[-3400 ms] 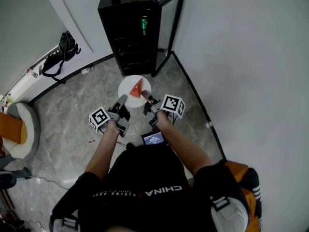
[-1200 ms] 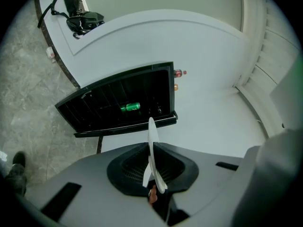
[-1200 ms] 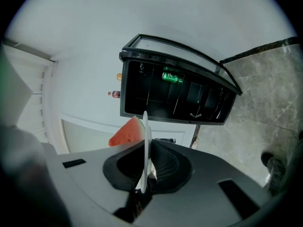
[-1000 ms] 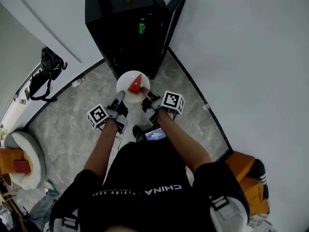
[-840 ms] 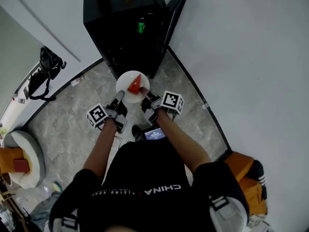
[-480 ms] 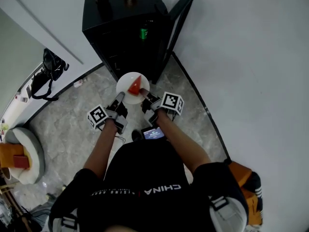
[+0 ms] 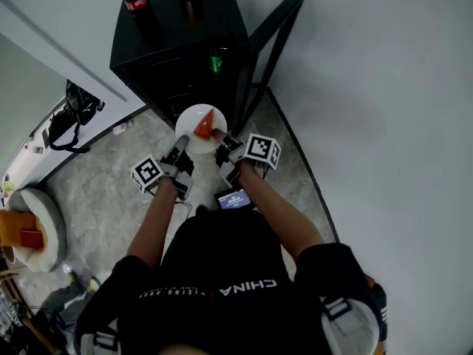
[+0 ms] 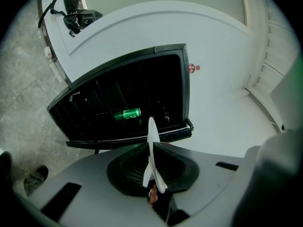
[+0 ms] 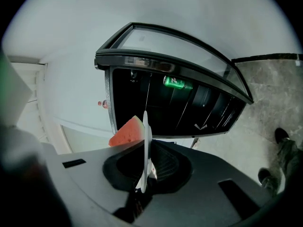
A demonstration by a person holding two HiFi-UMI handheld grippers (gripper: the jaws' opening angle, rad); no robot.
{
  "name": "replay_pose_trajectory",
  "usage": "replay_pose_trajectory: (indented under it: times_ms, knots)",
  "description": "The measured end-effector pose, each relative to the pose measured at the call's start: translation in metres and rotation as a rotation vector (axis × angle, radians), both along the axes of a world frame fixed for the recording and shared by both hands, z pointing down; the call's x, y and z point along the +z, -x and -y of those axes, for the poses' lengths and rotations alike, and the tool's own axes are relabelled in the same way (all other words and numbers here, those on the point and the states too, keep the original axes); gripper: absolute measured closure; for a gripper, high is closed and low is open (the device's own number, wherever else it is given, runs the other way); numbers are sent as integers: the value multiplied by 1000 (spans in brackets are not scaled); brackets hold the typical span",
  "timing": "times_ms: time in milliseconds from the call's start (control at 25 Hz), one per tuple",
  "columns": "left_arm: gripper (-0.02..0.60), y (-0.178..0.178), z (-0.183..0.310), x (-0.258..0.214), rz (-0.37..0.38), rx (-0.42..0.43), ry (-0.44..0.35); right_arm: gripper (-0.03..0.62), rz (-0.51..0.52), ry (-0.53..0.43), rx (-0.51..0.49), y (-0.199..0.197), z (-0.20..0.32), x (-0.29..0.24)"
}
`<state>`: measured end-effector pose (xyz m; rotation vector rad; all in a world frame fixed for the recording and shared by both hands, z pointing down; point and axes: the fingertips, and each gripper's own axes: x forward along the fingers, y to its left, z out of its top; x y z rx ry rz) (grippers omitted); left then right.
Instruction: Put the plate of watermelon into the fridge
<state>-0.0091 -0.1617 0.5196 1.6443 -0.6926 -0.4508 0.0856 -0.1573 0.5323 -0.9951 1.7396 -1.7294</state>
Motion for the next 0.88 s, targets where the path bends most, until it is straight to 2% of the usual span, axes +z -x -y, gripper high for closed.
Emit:
replay_pose_trajectory:
  times_ms: [160, 360, 640, 880]
  knots:
    - [548, -13, 10, -1, 7, -27, 0, 565, -3, 7, -26, -14, 12, 1]
    - [548, -12, 18, 6, 12, -57, 13, 565, 5, 8, -45, -13, 23, 8]
    - [548, 5, 32, -1, 4, -20, 14, 565, -19, 7, -11, 3, 33, 3]
    - [548, 20, 48, -8, 3, 21, -4, 565, 6, 10, 35, 20, 44, -7]
